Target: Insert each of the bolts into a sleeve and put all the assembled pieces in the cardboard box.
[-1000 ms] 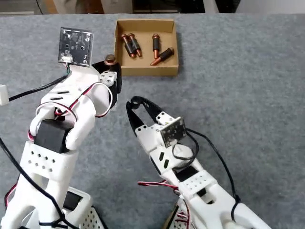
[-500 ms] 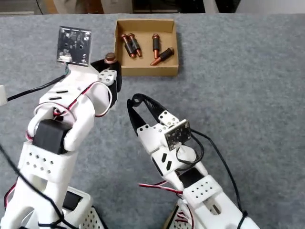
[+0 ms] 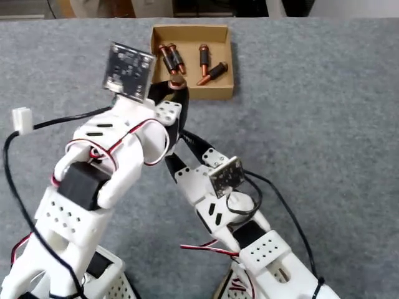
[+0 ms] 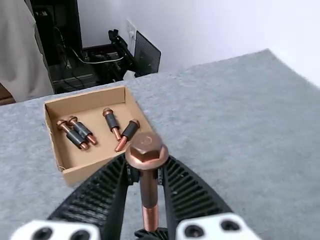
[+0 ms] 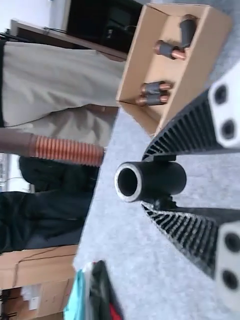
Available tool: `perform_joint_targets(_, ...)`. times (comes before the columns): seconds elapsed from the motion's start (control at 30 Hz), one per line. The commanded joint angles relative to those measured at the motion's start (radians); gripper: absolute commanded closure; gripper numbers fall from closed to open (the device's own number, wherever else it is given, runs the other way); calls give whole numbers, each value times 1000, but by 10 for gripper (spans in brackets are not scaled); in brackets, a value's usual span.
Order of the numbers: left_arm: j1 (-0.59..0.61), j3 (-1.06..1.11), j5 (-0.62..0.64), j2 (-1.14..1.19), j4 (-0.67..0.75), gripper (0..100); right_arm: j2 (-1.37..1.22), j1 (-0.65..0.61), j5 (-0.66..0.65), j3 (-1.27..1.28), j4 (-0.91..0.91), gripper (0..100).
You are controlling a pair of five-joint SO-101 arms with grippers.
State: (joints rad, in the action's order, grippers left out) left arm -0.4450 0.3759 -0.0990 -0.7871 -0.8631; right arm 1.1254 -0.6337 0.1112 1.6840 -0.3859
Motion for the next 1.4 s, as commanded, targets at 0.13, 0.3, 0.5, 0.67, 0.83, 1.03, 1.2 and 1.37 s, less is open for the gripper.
perform_joint_targets(0.13,-11,-3,-61,-28,43,981,21,-13,12,-1,106,997)
perform_joint_targets(0.3,-11,5,-61,-28,37,981,25,-13,14,2,157,997)
perform_joint_targets(0.5,-11,66,-55,-28,43,982,25,-13,115,2,233,997)
perform_joint_targets(0.67,-11,203,-55,-53,126,983,25,-13,129,-1,245,997)
perform_joint_targets(0.83,-12,292,-54,-166,183,982,25,-13,130,-1,247,997)
perform_joint_targets(1.03,-11,370,-54,-228,181,982,25,-13,133,-1,247,997)
perform_joint_targets(1.2,-12,379,28,-220,186,982,25,-13,135,-1,244,997)
perform_joint_targets(1.37,6,439,38,-220,267,982,27,-13,135,-2,242,997)
